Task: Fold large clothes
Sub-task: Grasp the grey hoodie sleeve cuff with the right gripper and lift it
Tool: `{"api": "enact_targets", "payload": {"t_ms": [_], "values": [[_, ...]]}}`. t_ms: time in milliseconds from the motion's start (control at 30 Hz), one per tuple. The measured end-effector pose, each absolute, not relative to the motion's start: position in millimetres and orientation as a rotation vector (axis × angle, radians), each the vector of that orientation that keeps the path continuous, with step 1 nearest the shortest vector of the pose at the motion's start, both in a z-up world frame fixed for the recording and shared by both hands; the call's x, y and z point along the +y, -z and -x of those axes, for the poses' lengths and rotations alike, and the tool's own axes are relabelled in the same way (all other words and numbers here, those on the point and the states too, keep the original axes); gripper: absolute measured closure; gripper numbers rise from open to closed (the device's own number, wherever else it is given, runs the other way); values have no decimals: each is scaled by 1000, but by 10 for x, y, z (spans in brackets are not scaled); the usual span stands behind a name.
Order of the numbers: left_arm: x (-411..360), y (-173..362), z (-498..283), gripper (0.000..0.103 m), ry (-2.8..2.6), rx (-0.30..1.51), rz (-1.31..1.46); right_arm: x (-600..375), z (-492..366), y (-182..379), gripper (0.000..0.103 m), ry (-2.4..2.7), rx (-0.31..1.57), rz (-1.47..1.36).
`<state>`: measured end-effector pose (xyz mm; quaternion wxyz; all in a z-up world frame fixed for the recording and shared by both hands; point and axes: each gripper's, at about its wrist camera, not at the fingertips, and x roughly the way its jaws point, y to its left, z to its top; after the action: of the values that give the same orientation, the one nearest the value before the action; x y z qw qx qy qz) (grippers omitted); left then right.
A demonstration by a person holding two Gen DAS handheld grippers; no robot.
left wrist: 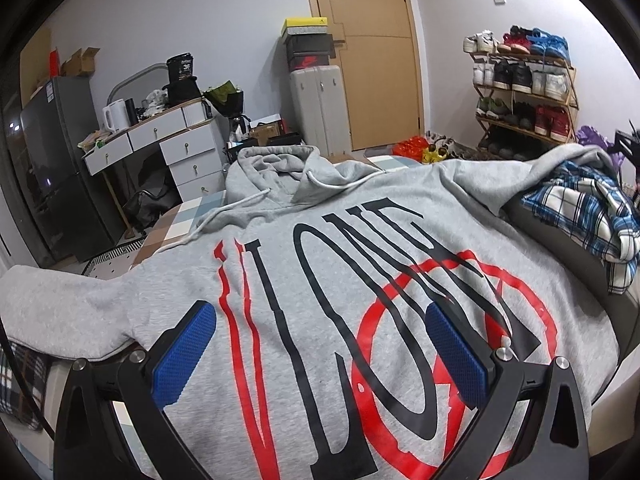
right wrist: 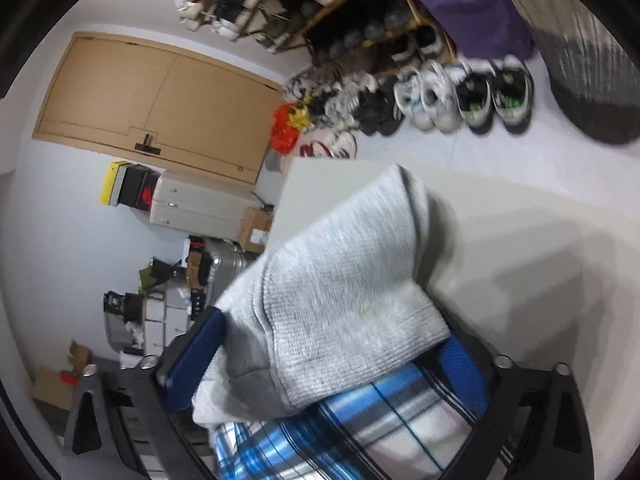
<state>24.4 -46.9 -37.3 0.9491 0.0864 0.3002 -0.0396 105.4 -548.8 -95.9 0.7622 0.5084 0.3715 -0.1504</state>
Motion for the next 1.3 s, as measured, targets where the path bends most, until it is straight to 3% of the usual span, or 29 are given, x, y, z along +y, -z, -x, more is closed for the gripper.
{"api": "enact_targets", "payload": {"t_ms": [200, 300, 833, 1067, 1300], "values": [[-484, 361, -264, 1, 86, 616, -174, -5370, -1131, 693, 63, 342, 721, -961], [-505, 366, -266, 1, 86, 617, -181, -5296, -1165, 588, 79, 336, 693, -890], [-307, 320, -260, 1, 37, 583, -166, -4775, -1590, -802, 84, 458, 465, -460], [7, 233, -212, 1, 6, 551, -119, -3732, -2044, -1359, 84, 295, 400, -270], [505, 122, -103, 1, -34, 509, -30, -2183, -2371, -1181, 84, -38, 480, -194]]}}
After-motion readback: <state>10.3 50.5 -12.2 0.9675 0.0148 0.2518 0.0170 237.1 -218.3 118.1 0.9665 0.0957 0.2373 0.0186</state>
